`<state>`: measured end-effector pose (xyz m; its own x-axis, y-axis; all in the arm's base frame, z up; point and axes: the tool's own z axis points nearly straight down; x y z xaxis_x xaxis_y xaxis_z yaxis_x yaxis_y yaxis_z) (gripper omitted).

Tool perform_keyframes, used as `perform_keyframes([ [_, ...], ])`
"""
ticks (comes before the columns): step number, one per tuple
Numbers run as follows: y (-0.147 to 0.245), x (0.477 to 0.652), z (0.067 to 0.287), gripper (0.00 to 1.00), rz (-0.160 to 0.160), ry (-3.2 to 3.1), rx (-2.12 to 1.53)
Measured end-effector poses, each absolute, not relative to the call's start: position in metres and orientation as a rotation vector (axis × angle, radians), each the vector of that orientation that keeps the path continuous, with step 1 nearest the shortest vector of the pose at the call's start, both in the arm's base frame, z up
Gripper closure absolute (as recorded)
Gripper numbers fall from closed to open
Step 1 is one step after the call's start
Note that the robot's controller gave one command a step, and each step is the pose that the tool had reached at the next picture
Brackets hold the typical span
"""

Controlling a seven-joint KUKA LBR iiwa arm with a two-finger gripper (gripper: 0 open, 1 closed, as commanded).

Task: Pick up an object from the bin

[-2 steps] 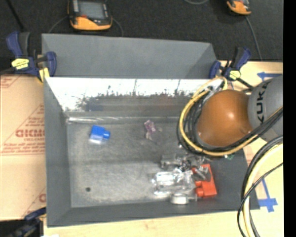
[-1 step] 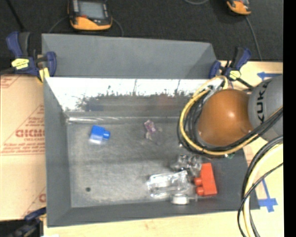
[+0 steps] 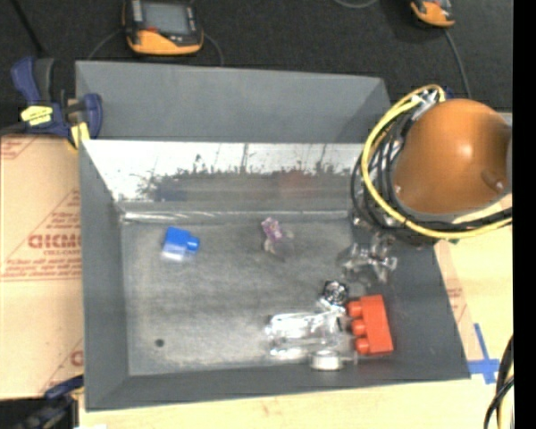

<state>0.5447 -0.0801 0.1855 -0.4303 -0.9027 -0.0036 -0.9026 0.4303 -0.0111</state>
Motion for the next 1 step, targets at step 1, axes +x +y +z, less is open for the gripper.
perform_keyframes([
  [1, -0.1421, 0.4874, 0.1502, 1.0, 0.004, 2.444, -1.982],
])
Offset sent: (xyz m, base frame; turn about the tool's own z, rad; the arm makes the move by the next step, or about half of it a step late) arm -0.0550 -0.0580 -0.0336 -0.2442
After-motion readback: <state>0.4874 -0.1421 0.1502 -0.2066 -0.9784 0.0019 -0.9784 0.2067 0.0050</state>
